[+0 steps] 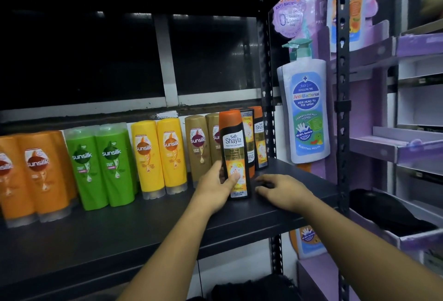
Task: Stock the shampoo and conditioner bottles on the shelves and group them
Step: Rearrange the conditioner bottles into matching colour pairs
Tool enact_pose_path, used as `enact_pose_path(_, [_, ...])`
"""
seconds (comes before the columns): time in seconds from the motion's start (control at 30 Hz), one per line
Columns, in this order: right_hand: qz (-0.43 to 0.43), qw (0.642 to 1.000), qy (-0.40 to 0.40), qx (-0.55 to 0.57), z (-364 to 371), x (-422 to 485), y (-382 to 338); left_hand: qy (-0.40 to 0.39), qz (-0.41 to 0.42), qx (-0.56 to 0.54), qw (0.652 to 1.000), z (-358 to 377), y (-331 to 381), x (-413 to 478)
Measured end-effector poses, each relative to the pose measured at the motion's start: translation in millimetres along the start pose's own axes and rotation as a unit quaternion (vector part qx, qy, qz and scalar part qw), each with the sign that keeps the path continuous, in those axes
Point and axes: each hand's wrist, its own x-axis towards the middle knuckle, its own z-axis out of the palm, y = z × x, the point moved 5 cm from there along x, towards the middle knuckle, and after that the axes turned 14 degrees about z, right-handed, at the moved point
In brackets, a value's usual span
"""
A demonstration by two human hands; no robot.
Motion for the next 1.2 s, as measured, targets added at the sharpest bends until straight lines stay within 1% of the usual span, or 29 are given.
enact_pose_path(0.17, [0.007,0.999,0.008,-0.034,1,-2,0,-0.012,-0.017,0.024,0.999,1,0,-4])
enact_pose_path(0.3, [0.005,0.999,0.018,-0.039,1,0,1,-0.007,-0.026,0.050,0.998,0,-3,-3])
enact_pose_path(0.4, [0.017,1.000,0.008,-0.023,3,4,3,0.003,-0.030,0.076,0.997,1,-7,-1])
enact_pose_path(0.47, [0.023,1.000,0.009,0.014,2,10,1,0.007,-0.035,0.088,0.995,1,-10,1])
enact_pose_path(0.53, [0.022,0.996,0.036,0.074,-1,17,-1,0.007,-0.035,0.094,0.995,1,-13,2])
enact_pose_path(0.63, [0.029,0.983,0.072,0.169,-9,29,-9,0.005,-0.026,0.093,0.995,2,-18,4])
enact_pose_path(0.7, [0.050,0.971,0.086,0.219,-12,42,-15,0.009,-0.024,0.086,0.996,3,-22,6])
enact_pose_path(0.8, [0.081,0.959,0.092,0.257,-10,63,-24,0.011,-0.020,0.080,0.997,4,-26,10])
enact_pose_path(0.9, [0.073,0.943,0.101,0.309,-4,74,-35,0.002,-0.027,0.085,0.996,5,-28,12])
enact_pose_path(1.0, [0.045,0.932,0.132,0.336,2,77,-41,-0.005,-0.037,0.100,0.994,6,-32,14])
enact_pose_path(1.1, [0.023,0.930,0.125,0.345,10,83,-42,-0.010,-0.037,0.120,0.992,7,-33,15])
enact_pose_path(1.2, [0.015,0.938,0.123,0.324,12,88,-41,-0.012,-0.039,0.130,0.991,8,-35,16])
